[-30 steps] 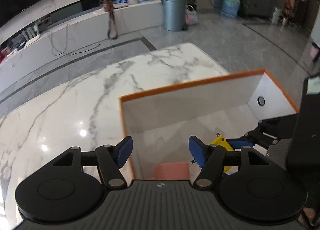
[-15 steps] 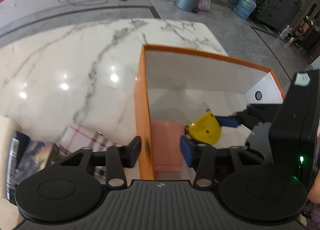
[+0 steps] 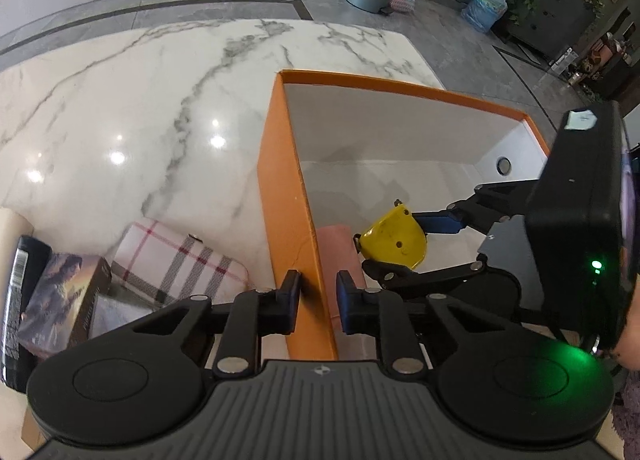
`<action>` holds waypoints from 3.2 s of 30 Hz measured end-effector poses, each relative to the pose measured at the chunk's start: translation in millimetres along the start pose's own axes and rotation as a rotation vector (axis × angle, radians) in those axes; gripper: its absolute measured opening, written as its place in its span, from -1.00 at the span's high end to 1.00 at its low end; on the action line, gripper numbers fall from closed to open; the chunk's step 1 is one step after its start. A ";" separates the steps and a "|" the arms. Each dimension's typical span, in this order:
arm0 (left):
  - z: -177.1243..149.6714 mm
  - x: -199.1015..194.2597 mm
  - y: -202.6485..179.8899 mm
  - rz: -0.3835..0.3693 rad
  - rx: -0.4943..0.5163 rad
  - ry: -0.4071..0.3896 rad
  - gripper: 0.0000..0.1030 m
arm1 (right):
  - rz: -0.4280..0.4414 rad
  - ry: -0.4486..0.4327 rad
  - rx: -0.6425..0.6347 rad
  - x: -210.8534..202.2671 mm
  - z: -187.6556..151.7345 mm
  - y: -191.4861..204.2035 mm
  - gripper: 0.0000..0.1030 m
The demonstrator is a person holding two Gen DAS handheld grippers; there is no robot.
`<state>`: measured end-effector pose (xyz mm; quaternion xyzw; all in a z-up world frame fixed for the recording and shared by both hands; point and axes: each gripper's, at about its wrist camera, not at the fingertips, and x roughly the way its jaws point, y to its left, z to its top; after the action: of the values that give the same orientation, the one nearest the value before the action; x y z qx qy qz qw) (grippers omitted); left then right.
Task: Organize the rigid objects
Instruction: 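Open both tools to drop the pink bottle and tape measure into the box, then move both tools back over the cluster of items on the table, then grasp the brown cardboard box with the left tool while the right tool grasps the pink pump bottle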
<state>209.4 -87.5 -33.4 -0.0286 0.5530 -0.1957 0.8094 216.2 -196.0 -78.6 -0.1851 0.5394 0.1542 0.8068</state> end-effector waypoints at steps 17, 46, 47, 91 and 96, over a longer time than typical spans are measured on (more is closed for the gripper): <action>-11.2 -27.1 6.3 0.006 -0.005 -0.078 0.46 | -0.058 -0.059 0.019 -16.3 -2.7 4.0 -0.06; -88.6 -110.5 140.6 0.242 -0.302 -0.179 -0.47 | 0.183 -0.379 -0.069 -81.6 22.1 149.6 -0.12; -91.6 -106.8 144.7 0.242 -0.333 -0.165 -0.47 | 0.193 -0.368 -0.070 -77.6 21.9 155.1 -0.09; -107.0 -69.3 178.5 0.212 -0.456 -0.006 -0.75 | 0.256 -0.244 -0.153 -22.1 28.6 193.9 0.26; -115.2 -67.7 186.5 0.148 -0.575 0.033 -0.76 | 0.253 -0.269 -0.175 -21.0 28.8 194.1 0.16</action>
<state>137.1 127.6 -67.2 -0.2132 0.5993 0.0281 0.7711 144.9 -12.0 -74.7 -0.1631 0.4304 0.3240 0.8266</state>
